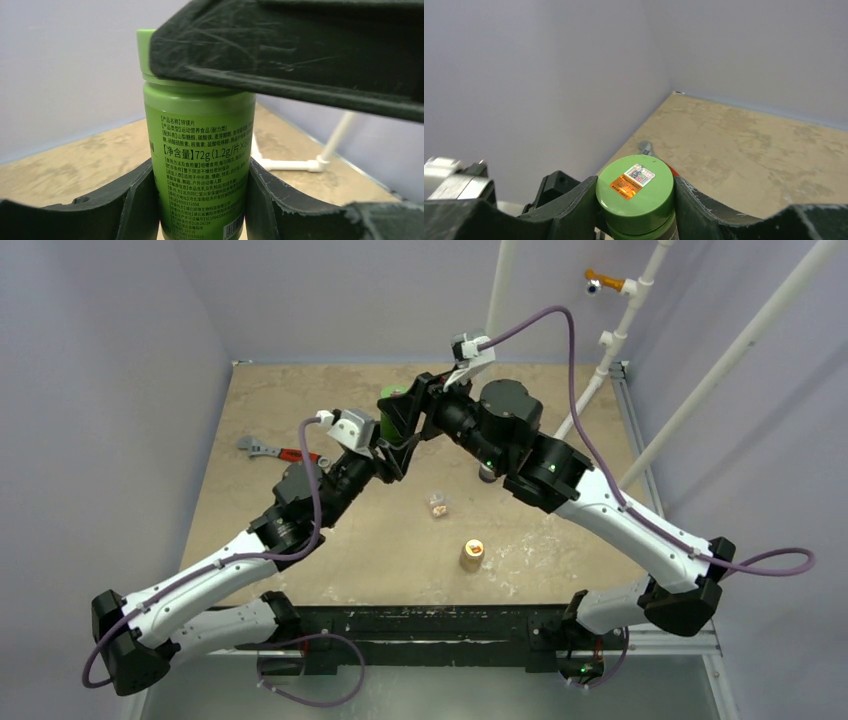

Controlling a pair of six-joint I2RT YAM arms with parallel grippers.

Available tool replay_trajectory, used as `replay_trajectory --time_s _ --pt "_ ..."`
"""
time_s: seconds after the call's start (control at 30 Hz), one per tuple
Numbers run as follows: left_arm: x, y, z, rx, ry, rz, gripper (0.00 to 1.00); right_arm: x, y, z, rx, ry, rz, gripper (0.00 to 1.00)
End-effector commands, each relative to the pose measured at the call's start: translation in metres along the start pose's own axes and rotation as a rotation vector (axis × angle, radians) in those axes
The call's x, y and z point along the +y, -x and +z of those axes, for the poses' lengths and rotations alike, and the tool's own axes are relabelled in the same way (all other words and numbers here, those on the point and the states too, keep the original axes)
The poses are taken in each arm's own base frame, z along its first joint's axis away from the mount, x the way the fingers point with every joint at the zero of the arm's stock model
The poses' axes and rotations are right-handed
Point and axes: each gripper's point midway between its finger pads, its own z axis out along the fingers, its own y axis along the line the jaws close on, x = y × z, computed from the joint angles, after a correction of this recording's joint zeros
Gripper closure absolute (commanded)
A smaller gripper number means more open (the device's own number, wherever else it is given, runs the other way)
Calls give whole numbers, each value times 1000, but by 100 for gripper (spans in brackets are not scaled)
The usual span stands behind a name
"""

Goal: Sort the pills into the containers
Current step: Screw the lid of the pill bottle onto the pill bottle.

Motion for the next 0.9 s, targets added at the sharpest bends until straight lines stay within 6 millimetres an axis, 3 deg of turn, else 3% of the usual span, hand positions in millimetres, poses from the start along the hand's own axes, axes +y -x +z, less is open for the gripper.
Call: replay_trajectory --time_s 0.0,0.1,0.17,0.23,0.33,0.4,0.47,0.63,0.87 --pt "25 60 6 -168 209 114 100 -23 -63 7 158 -274 4 100" --pt "24 60 9 -163 226 141 100 -26 -68 10 153 -329 2 97" --pt "23 59 9 -160 221 140 100 -25 -68 13 147 -327 7 84" --pt "21 54 9 -148 209 136 100 -21 -65 15 137 -305 6 66" --pt "17 47 7 -133 182 117 100 -5 -59 15 127 -217 25 29" --pt "14 40 7 -115 154 101 100 3 -50 11 104 -172 25 13" --pt "10 33 6 -97 117 78 100 10 -39 6 84 -117 19 3" --pt "-4 19 0 -68 -24 15 100 23 -13 -9 49 89 13 1" --pt "-21 18 -13 -72 -224 -81 100 44 -7 -38 60 439 -63 1"
